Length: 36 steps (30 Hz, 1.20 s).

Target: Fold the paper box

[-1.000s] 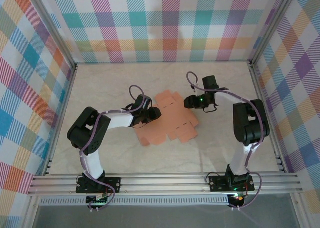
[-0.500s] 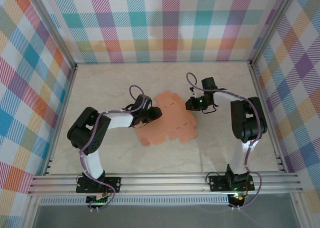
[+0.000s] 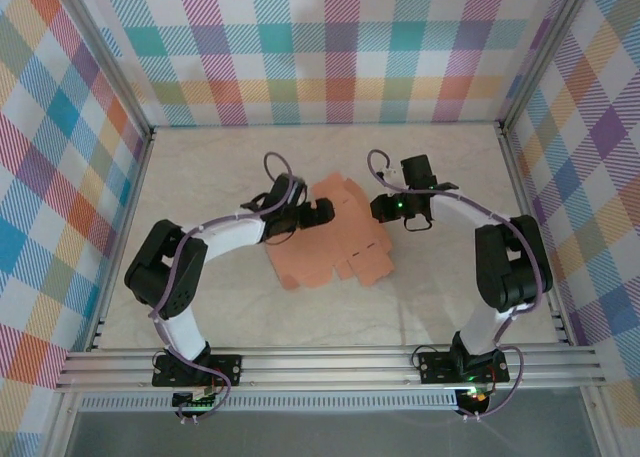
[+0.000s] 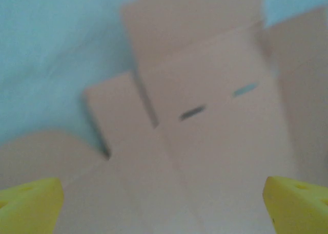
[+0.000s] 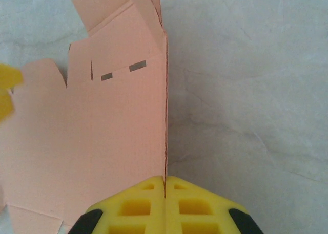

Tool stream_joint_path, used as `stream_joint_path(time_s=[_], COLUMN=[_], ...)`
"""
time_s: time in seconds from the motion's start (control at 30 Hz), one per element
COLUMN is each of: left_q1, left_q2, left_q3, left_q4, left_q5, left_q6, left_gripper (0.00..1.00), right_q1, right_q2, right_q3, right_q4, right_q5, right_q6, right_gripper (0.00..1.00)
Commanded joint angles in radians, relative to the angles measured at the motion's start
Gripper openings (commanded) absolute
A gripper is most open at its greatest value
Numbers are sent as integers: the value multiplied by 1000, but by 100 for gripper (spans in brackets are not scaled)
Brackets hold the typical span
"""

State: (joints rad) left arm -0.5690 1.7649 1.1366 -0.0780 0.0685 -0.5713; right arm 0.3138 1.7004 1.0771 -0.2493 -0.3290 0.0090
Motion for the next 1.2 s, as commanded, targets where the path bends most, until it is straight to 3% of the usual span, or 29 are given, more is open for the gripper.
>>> stream_joint_path(time_s=[0.0, 0.17, 0.3, 0.5, 0.97, 1.07, 1.17], left_q1=[3, 3, 3, 1, -30, -33, -37], left_q2=[54, 165, 282, 436, 459, 466, 434], left_q3=[196, 446, 661, 898, 895, 894, 857], left_q4=[-123, -285, -445, -632, -633, -645, -644], left_q5=[-18, 10, 18, 62, 258, 284, 246], left_q6=[66, 33, 42, 27, 28, 42, 63], left_gripper=[100, 100, 89, 82, 52, 51, 56], right_q1=[34, 96, 125, 131, 138, 139, 138], right_q2=[-45, -62, -71, -91, -70, -63, -56], right_q3=[-37, -58, -80, -82, -60, -55, -50], right_q4=[64, 97, 136, 149, 132, 125, 117], right_q5=[75, 143, 186, 186, 248, 262, 281], right_q6=[-70, -99, -99, -137, -152, -155, -158], right_gripper=[0, 0, 0, 0, 0, 0, 0])
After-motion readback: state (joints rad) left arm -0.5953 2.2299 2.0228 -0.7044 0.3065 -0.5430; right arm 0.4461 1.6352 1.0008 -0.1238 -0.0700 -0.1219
